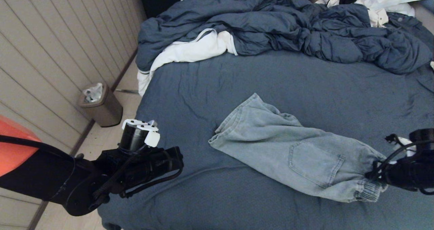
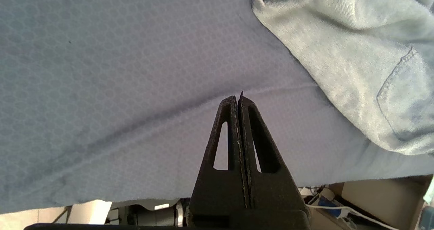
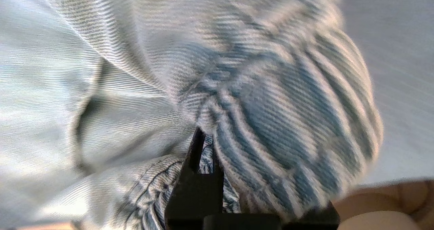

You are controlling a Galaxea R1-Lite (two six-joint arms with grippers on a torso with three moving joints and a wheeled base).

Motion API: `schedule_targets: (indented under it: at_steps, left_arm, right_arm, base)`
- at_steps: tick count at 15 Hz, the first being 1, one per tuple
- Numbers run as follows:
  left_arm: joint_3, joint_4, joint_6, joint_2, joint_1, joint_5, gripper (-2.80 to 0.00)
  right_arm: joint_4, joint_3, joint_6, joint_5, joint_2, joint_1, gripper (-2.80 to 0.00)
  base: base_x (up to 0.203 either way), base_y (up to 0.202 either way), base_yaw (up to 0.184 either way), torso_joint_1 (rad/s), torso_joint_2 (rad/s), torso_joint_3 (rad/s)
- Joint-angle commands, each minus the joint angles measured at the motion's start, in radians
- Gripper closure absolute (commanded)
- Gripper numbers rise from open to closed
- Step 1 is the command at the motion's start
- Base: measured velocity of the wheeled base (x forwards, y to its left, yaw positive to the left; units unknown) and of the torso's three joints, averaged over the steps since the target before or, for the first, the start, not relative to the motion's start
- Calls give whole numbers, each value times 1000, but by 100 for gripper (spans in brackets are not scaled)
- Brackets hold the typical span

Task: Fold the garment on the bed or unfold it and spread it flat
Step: Fold the blue shorts

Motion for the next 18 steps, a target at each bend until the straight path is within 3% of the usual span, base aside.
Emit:
schedule_targets:
  at_steps: [1,3,5,8,11,13,14,16,18]
  left_arm:
    - [4,-4,-4,0,-4,1,0]
    - [4,-4,-4,0,-8,1,0]
    - [5,-4,-4,0,-12,1,0]
    - [11,-4,-4,-2,-19,2,0]
    - [13,-4,-4,0,-26,2,0]
    - [13,-4,-6,0,-29,2,0]
    - [14,-4,-6,1,-31,2,0]
    - [14,-4,-4,1,-32,2,0]
    - [14,-4,-6,1,-32,2,0]
  right_arm:
    - [174,-66,-23,67,-139,-103,0]
    - [362,-162,-85,93,-173,-188,0]
    - [467,-234,-182,99,-193,-279,0]
    - [631,-363,-257,100,-194,-383,0]
    - [738,-445,-293,100,-192,-422,0]
    - [768,-456,-290,107,-203,-374,0]
    - [777,-458,-282,108,-204,-313,0]
    - [784,-468,-227,106,-203,-142,0]
    - [785,-509,-102,95,-184,63,0]
  base:
    - [0,0,0,0,0,0]
    - [0,0,0,0,0,0]
    - [0,0,0,0,0,0]
    - [0,0,0,0,0,0]
    - [0,0,0,0,0,0]
    - [0,0,0,0,0,0]
    - [0,0,0,0,0,0]
    - [0,0,0,0,0,0]
    - [0,0,0,0,0,0]
